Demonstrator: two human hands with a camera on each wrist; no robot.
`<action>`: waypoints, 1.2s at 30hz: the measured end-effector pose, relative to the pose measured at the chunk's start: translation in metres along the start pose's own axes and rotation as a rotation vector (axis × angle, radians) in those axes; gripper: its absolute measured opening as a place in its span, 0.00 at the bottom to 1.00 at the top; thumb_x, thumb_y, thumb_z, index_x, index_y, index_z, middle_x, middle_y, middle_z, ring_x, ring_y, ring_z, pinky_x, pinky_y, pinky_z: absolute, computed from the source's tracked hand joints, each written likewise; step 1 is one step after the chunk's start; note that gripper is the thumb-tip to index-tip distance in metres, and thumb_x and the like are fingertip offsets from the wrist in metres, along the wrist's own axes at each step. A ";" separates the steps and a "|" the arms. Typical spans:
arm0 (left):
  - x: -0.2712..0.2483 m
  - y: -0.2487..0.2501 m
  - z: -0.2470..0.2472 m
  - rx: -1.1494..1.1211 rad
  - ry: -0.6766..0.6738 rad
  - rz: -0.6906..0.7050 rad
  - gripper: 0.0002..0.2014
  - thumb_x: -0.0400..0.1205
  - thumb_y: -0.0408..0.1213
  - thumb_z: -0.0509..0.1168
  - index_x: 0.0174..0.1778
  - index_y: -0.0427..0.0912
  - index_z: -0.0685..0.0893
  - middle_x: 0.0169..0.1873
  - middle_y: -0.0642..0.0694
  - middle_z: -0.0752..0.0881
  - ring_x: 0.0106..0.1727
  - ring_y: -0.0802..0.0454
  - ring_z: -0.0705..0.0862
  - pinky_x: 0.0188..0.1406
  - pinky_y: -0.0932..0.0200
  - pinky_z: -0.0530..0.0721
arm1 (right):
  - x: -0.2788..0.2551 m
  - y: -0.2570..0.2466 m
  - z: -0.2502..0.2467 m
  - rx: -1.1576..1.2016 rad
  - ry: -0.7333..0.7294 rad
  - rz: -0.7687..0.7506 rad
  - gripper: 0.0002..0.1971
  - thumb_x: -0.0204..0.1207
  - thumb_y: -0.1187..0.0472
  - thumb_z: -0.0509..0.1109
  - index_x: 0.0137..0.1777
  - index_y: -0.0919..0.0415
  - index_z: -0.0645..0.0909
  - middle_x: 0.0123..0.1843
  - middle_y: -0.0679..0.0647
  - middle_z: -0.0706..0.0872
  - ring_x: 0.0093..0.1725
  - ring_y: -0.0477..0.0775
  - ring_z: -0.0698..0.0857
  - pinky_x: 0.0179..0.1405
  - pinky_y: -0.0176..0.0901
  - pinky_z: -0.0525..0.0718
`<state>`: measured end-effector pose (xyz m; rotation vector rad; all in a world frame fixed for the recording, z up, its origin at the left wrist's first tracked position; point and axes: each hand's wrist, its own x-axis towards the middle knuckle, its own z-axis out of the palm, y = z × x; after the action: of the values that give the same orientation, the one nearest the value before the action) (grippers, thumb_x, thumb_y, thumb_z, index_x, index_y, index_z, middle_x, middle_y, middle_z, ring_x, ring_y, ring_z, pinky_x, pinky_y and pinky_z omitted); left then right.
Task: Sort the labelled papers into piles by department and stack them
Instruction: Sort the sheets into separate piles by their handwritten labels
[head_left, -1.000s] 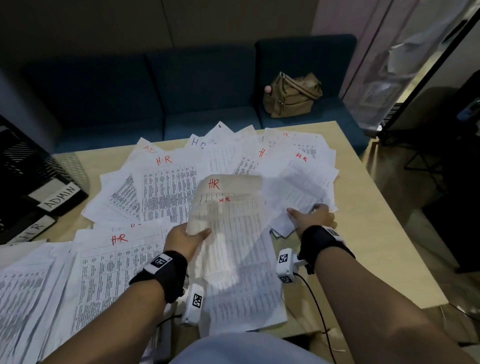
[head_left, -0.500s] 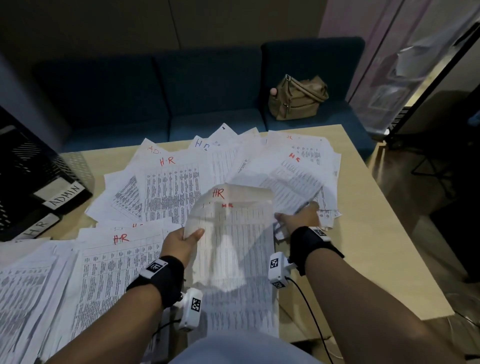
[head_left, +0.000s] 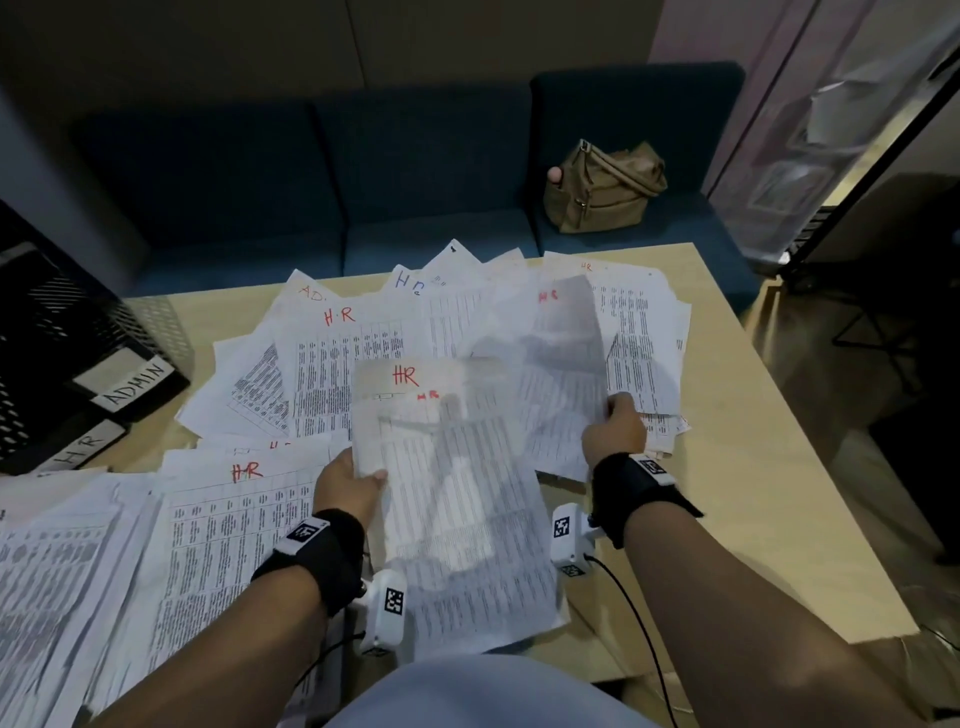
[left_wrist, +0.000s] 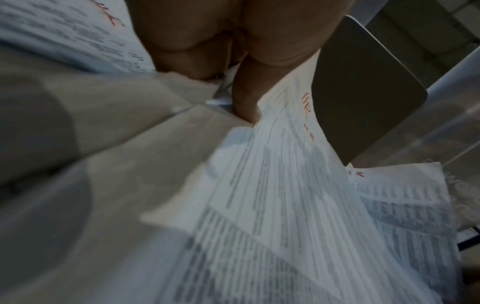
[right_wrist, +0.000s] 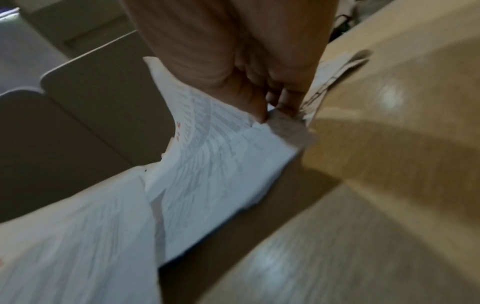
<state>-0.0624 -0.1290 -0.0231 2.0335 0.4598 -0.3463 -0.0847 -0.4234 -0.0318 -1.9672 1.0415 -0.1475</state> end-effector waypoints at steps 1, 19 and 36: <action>0.001 0.000 0.000 0.007 -0.009 0.003 0.14 0.82 0.28 0.63 0.64 0.37 0.80 0.53 0.41 0.86 0.52 0.44 0.83 0.56 0.52 0.80 | 0.000 -0.001 0.005 -0.006 -0.029 -0.001 0.15 0.72 0.75 0.61 0.59 0.67 0.73 0.48 0.62 0.81 0.45 0.60 0.81 0.44 0.49 0.82; 0.001 -0.005 0.002 0.108 -0.114 -0.004 0.13 0.84 0.33 0.62 0.64 0.36 0.80 0.52 0.40 0.85 0.54 0.42 0.83 0.55 0.53 0.79 | -0.022 -0.049 -0.021 0.307 0.161 -0.218 0.15 0.76 0.76 0.59 0.56 0.59 0.78 0.45 0.52 0.82 0.47 0.50 0.81 0.46 0.33 0.74; 0.001 0.007 0.002 0.045 -0.081 -0.131 0.27 0.87 0.48 0.55 0.77 0.32 0.68 0.77 0.37 0.70 0.78 0.39 0.68 0.79 0.47 0.64 | -0.065 -0.040 -0.041 0.580 0.002 -0.359 0.05 0.80 0.72 0.63 0.50 0.63 0.76 0.39 0.48 0.82 0.32 0.30 0.80 0.31 0.28 0.78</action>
<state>-0.0586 -0.1337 -0.0187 2.0290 0.5408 -0.5207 -0.1210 -0.3932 0.0403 -1.5924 0.5481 -0.5805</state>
